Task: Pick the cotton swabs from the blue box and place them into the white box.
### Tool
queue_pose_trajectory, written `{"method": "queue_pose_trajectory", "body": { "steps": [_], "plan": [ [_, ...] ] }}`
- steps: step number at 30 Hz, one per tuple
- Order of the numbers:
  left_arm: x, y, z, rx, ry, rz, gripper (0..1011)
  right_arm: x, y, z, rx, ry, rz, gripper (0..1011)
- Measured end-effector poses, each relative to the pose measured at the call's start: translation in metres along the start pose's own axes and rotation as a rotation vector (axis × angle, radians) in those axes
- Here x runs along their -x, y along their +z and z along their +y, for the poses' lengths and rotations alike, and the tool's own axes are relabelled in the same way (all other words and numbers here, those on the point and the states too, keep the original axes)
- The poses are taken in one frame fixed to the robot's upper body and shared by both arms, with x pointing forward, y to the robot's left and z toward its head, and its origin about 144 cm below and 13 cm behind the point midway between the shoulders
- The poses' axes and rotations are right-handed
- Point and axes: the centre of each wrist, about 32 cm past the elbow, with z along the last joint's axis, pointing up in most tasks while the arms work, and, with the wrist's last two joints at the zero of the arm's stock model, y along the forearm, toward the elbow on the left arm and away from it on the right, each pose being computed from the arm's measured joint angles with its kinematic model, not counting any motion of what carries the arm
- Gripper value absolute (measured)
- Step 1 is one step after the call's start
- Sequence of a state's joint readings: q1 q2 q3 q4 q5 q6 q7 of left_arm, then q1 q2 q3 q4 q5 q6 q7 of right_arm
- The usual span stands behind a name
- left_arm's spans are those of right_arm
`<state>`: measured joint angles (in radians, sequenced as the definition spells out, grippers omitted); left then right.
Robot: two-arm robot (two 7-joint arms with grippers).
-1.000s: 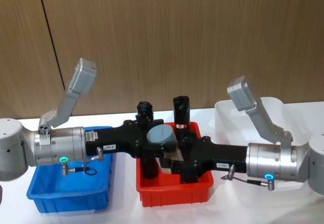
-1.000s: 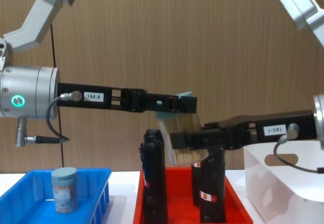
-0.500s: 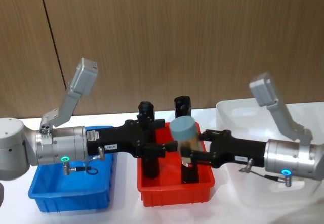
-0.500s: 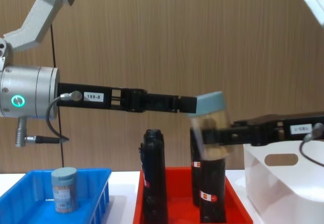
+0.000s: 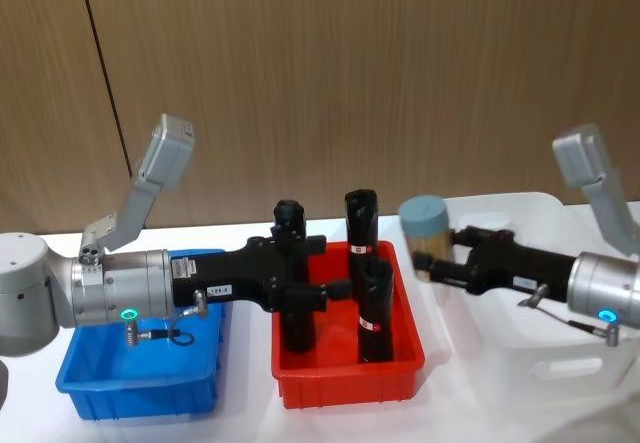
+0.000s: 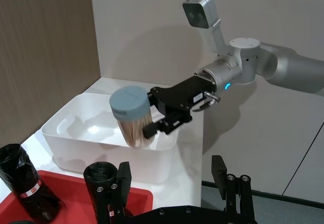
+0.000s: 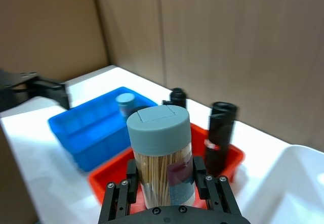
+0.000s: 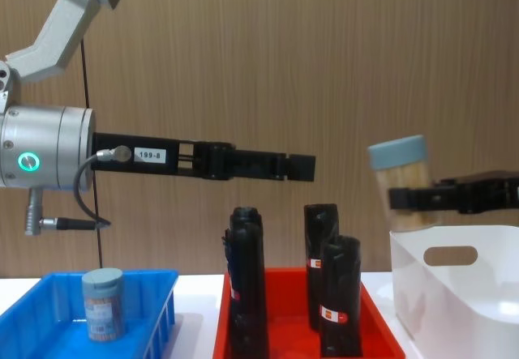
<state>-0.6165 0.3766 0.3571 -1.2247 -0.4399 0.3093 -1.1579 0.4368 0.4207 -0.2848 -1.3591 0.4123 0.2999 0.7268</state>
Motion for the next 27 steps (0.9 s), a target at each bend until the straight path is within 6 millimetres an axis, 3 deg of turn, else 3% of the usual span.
{"method": "queue_pose_trajectory", "body": {
  "steps": [13,27],
  "plan": [
    [0.000,0.000,0.000,0.000,0.000,0.000,1004,-0.031,-0.005,-0.015,0.016,-0.200,-0.006,647],
    [0.000,0.000,0.000,0.000,0.000,0.000,1004,-0.057,-0.023,-0.017,0.091,-0.366,-0.020,647]
  ]
}}
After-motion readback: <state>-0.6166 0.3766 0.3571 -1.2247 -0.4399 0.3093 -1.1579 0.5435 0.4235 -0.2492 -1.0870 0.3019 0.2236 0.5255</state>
